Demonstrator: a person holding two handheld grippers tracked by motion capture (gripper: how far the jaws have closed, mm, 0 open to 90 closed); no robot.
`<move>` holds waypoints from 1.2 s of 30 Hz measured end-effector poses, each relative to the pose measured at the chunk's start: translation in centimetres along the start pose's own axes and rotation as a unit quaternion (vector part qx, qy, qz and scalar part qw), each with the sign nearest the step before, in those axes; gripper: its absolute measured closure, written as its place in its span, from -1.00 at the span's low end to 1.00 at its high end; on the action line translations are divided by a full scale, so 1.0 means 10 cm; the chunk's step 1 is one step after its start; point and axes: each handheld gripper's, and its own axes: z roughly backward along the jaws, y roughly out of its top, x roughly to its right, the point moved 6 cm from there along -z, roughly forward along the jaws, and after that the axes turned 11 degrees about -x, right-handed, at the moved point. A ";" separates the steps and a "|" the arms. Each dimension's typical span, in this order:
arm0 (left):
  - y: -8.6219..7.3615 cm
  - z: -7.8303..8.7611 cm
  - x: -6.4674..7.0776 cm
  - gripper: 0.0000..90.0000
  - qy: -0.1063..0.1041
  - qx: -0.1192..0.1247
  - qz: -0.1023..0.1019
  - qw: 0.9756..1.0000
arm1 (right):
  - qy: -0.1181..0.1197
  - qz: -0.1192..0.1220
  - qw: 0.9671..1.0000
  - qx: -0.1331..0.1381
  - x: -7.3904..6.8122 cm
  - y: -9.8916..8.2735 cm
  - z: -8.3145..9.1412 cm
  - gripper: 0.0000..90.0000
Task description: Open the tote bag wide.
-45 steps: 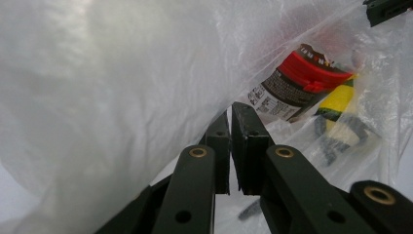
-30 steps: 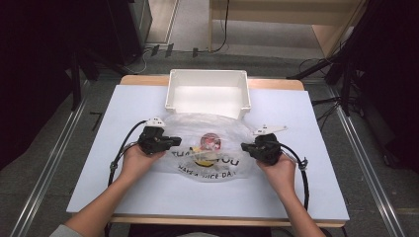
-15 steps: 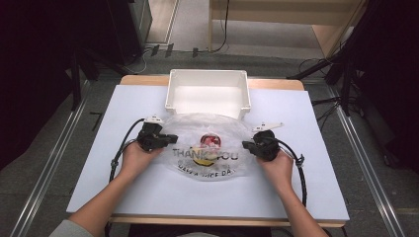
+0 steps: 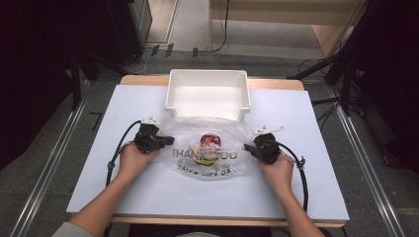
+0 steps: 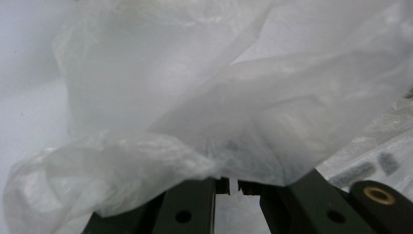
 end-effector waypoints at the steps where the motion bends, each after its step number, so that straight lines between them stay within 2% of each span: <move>1: -0.01 0.00 0.00 0.96 0.002 0.000 -0.002 1.000 | -0.001 0.000 1.000 0.001 0.00 -0.01 0.01 1.00; 7: -0.06 0.05 -0.05 1.00 0.011 0.000 0.000 1.000 | -0.001 -0.018 1.000 -0.003 0.03 -0.09 0.06 1.00; 14: -0.11 0.10 -0.12 1.00 0.013 0.001 0.014 1.000 | -0.002 -0.020 1.000 -0.003 0.08 -0.18 0.12 1.00; 17: -0.11 0.11 -0.16 1.00 0.016 0.003 0.021 1.000 | -0.014 -0.025 1.000 -0.008 0.13 -0.19 0.14 1.00; 18: -0.11 0.12 -0.18 1.00 0.021 0.003 0.023 0.999 | -0.011 -0.034 0.999 -0.005 0.17 -0.20 0.15 1.00; 20: -0.12 0.14 -0.21 1.00 0.027 0.002 0.029 0.999 | -0.013 -0.036 0.999 -0.007 0.19 -0.22 0.17 1.00; 23: -0.12 0.15 -0.25 1.00 0.022 0.006 0.037 0.999 | -0.010 -0.044 0.999 -0.006 0.22 -0.24 0.18 1.00; 29: -0.13 0.16 -0.28 1.00 0.032 0.006 0.038 0.999 | -0.011 -0.044 0.999 -0.008 0.25 -0.26 0.19 1.00; 36: -0.13 0.17 -0.30 1.00 0.025 0.007 0.047 0.999 | -0.012 -0.043 0.999 -0.010 0.26 -0.29 0.22 1.00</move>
